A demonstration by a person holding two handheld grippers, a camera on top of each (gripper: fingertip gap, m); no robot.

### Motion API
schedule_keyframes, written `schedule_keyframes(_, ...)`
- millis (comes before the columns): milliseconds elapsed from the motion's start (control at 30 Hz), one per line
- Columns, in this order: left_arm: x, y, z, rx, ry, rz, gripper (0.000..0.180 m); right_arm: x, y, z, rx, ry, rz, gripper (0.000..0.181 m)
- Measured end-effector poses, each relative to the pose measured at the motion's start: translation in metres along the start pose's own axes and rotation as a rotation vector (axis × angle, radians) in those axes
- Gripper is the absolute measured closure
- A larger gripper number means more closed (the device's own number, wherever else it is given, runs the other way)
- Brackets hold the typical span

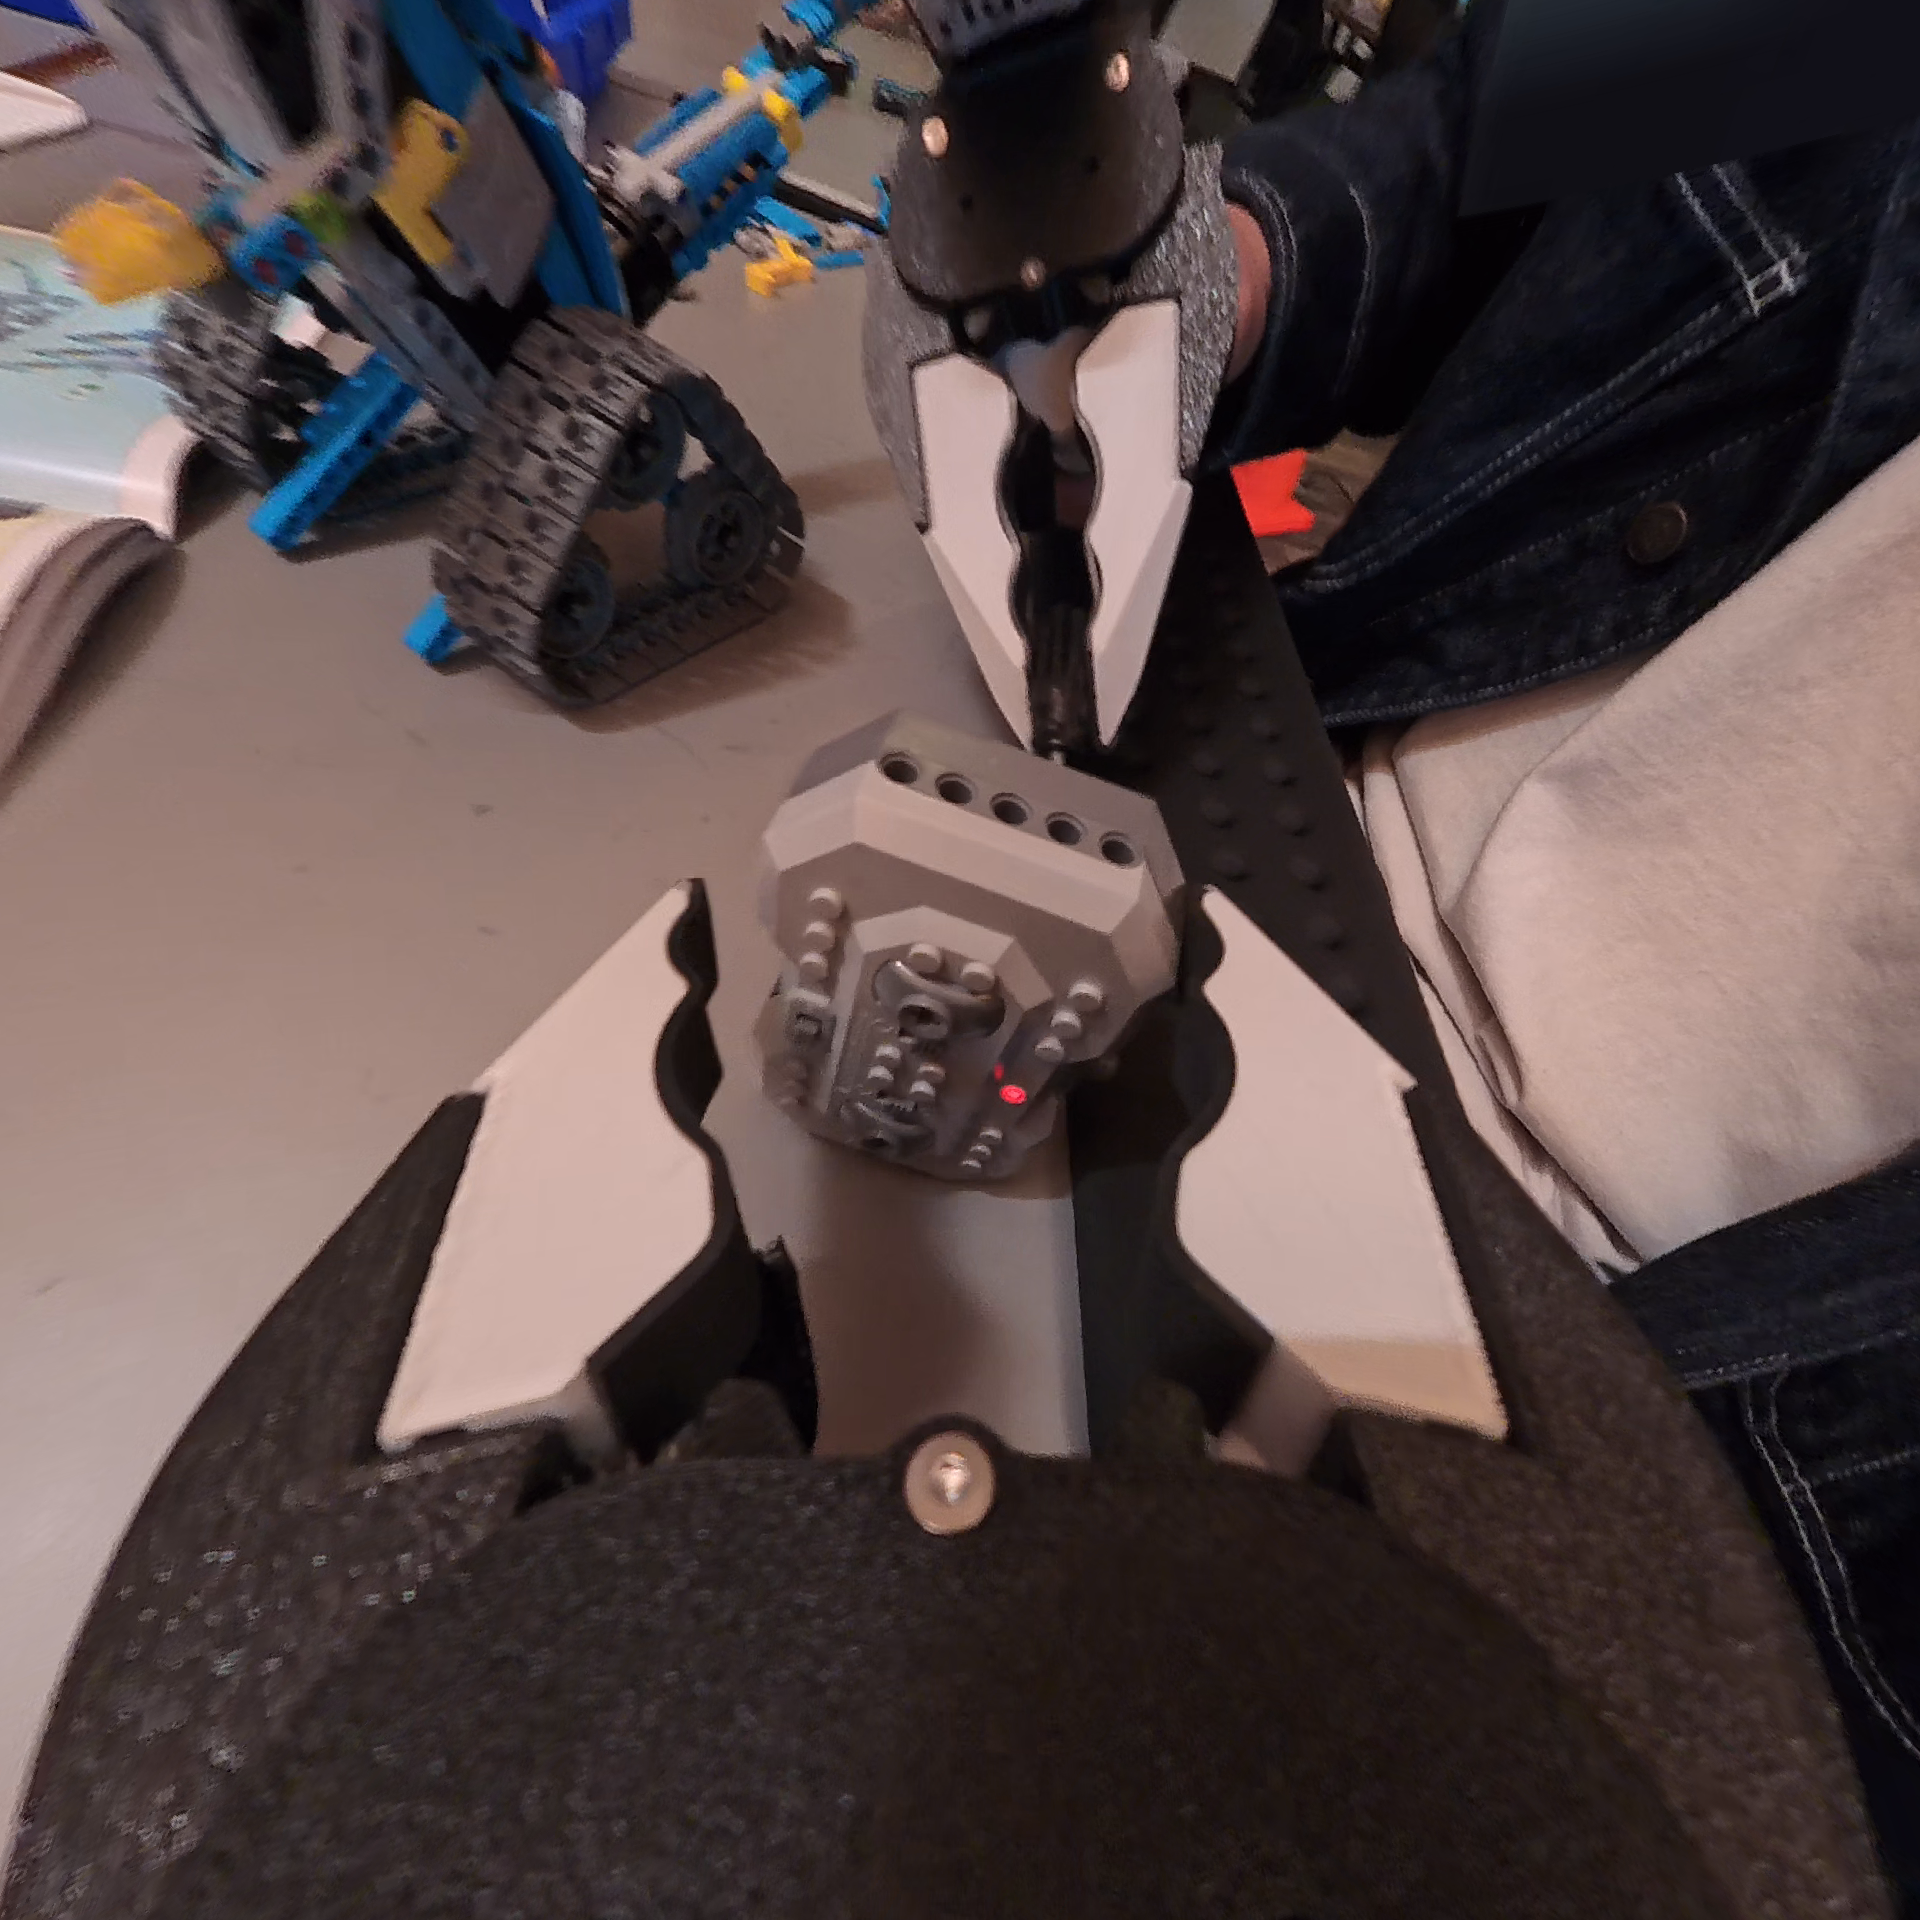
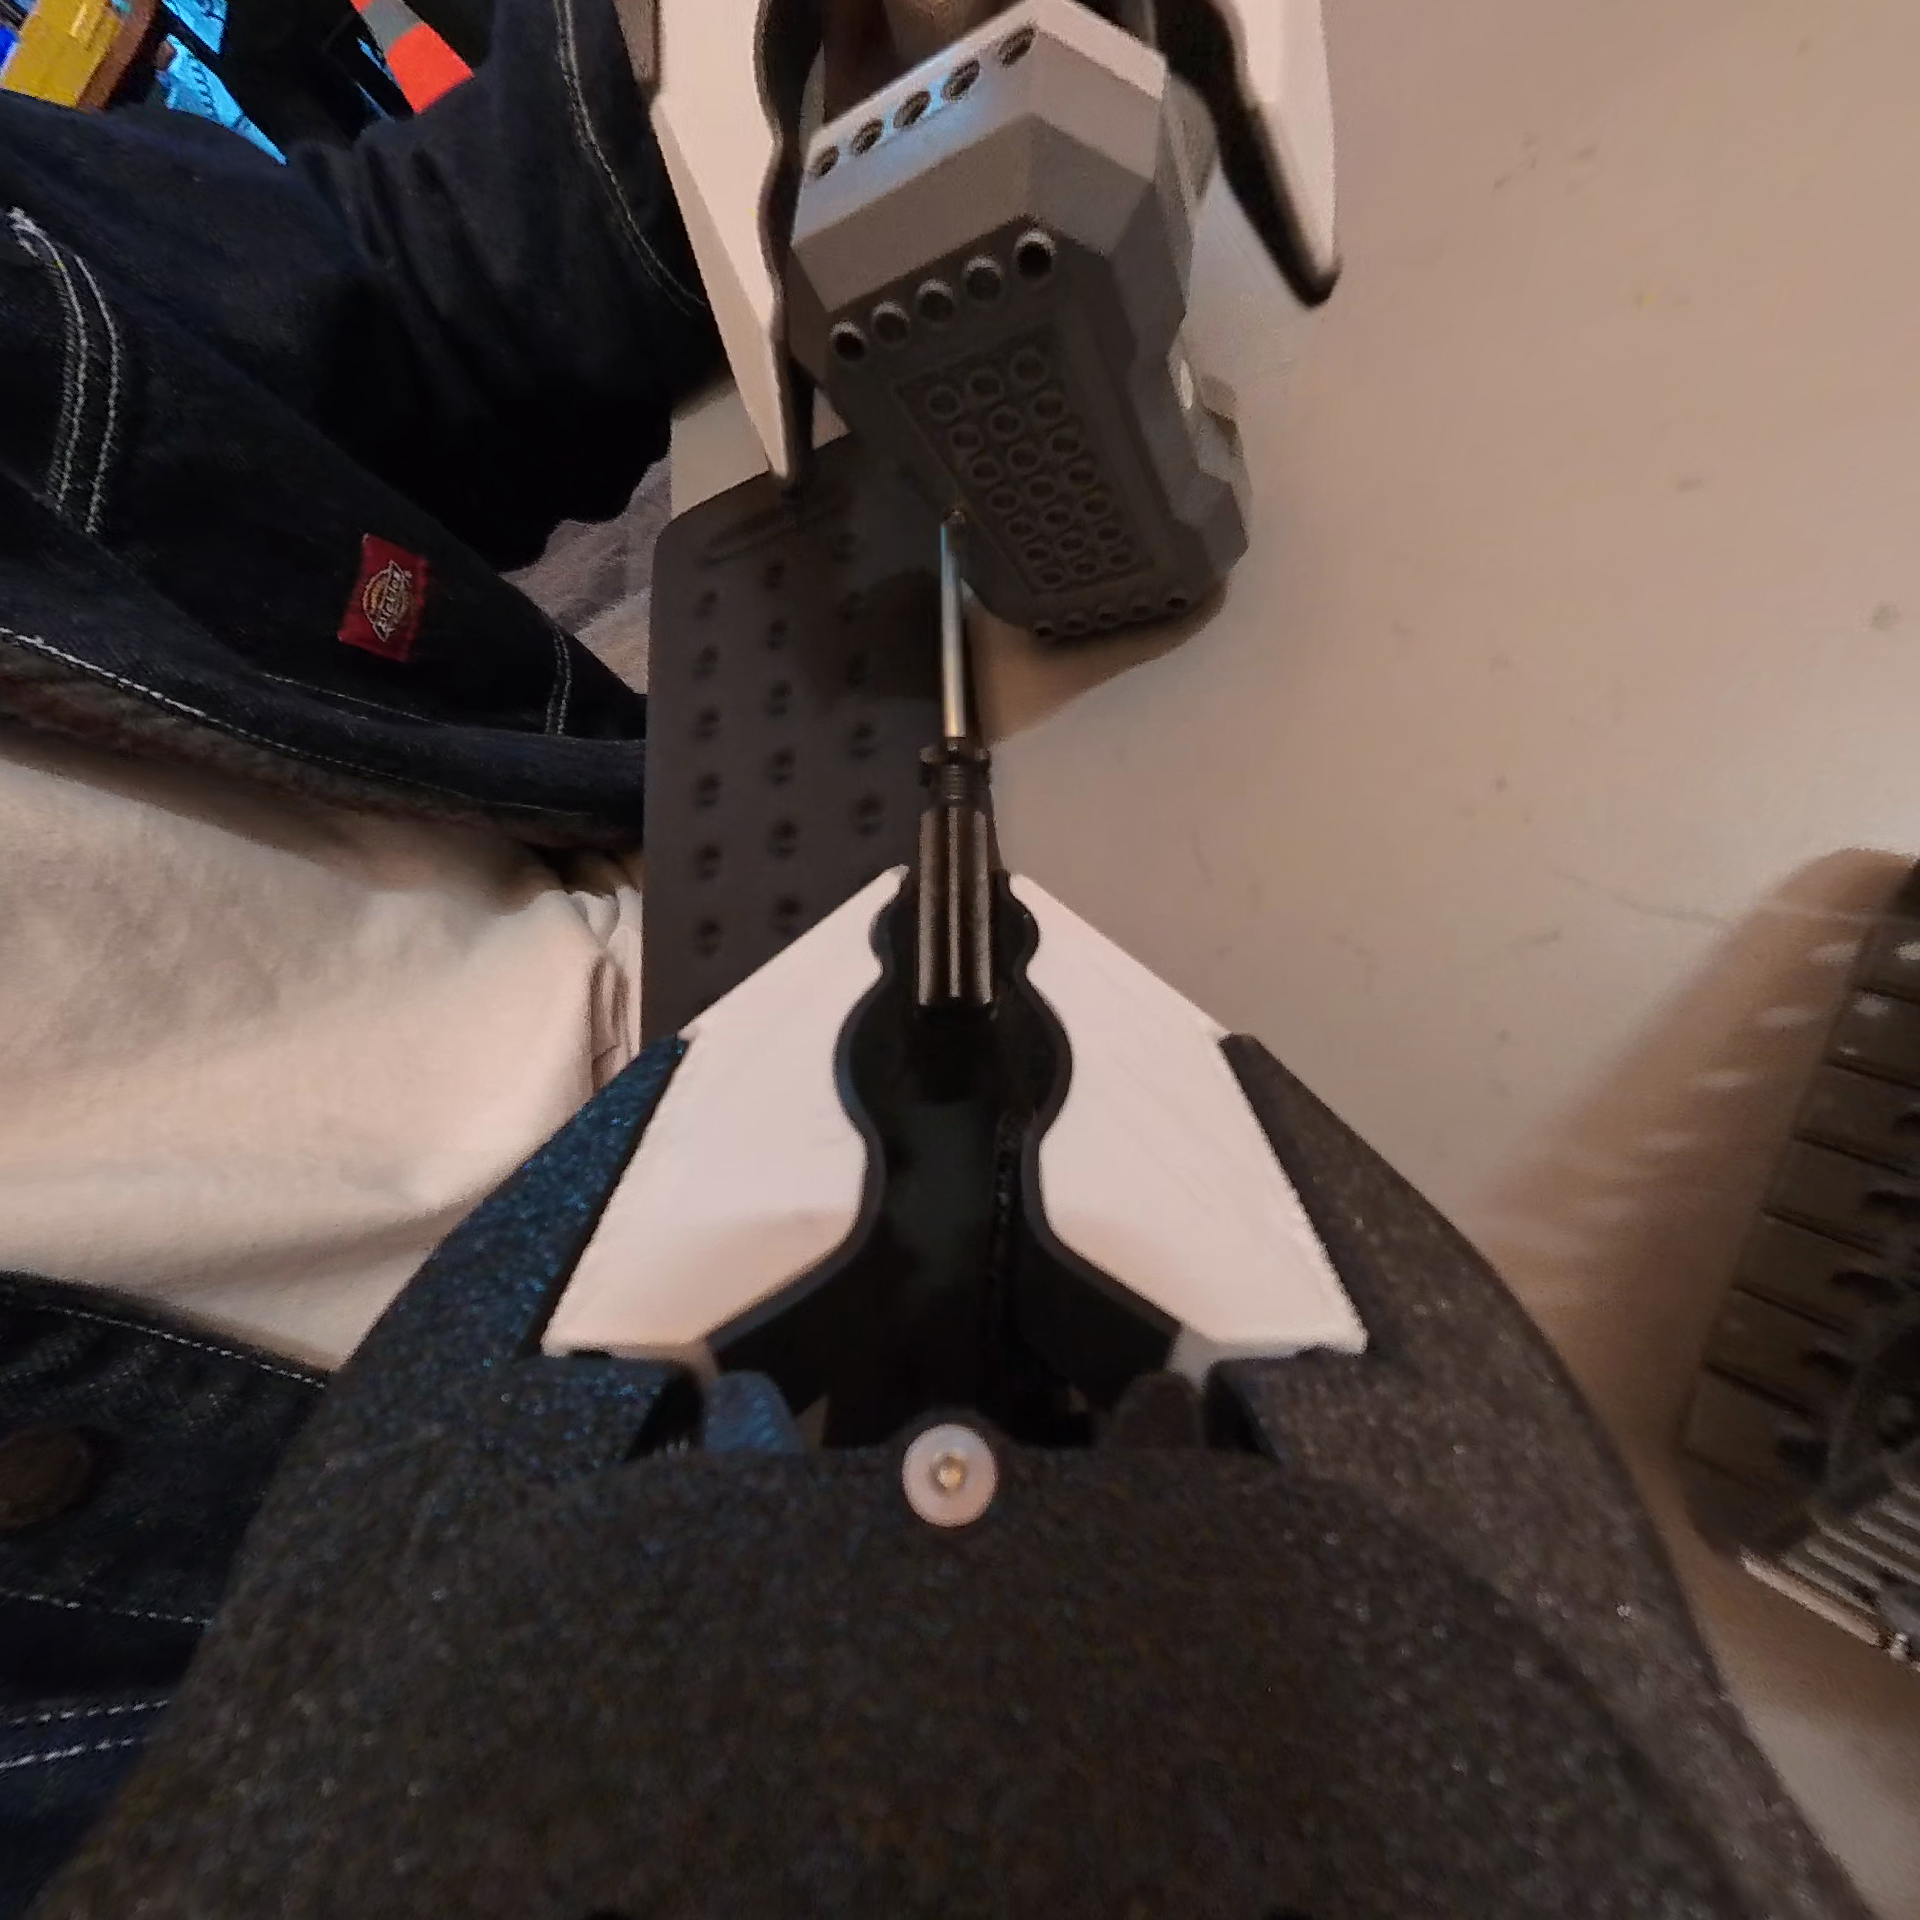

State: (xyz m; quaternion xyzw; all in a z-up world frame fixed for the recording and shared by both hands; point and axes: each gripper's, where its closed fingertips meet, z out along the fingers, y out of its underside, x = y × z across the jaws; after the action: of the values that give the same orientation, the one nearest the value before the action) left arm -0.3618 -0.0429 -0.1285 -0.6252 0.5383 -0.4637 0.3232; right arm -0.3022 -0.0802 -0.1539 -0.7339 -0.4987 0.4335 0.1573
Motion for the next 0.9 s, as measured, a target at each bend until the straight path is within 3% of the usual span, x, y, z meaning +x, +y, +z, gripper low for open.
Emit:
schedule_keyframes(233,0.000,0.006,-0.009,-0.008,-0.043,-0.004,0.083,0.002,0.001,-0.009,0.047,-0.019,0.052,0.169)
schedule_keyframes(400,0.007,-0.029,-0.031,0.085,-0.213,0.045,0.086,0.026,0.017,-0.021,-0.011,0.241,-0.205,0.168)
schedule_keyframes(500,0.029,-0.052,-0.027,0.031,-0.405,0.254,0.111,0.008,0.006,-0.031,0.069,0.216,-0.301,0.169)
schedule_keyframes(567,0.048,-0.050,-0.005,-0.123,-0.458,0.409,0.127,-0.009,-0.005,-0.038,0.121,0.162,-0.336,0.169)
schedule_keyframes(633,0.053,-0.046,0.010,-0.280,-0.539,0.577,0.130,-0.018,-0.008,-0.041,0.104,0.117,-0.317,0.169)
schedule_keyframes(700,0.054,-0.045,0.020,-0.354,-0.598,0.702,0.139,-0.037,-0.017,-0.048,0.149,0.016,-0.310,0.169)
schedule_keyframes(767,0.061,-0.043,0.033,-0.354,-0.571,0.744,0.158,-0.050,-0.022,-0.054,0.177,-0.043,-0.287,0.169)
schedule_keyframes(833,0.066,-0.042,0.040,-0.349,-0.563,0.754,0.163,-0.057,-0.025,-0.060,0.203,-0.055,-0.301,0.169)
schedule_keyframes(900,0.071,-0.051,0.041,-0.295,-0.573,0.756,0.179,-0.065,-0.020,-0.063,0.192,-0.068,-0.312,0.169)
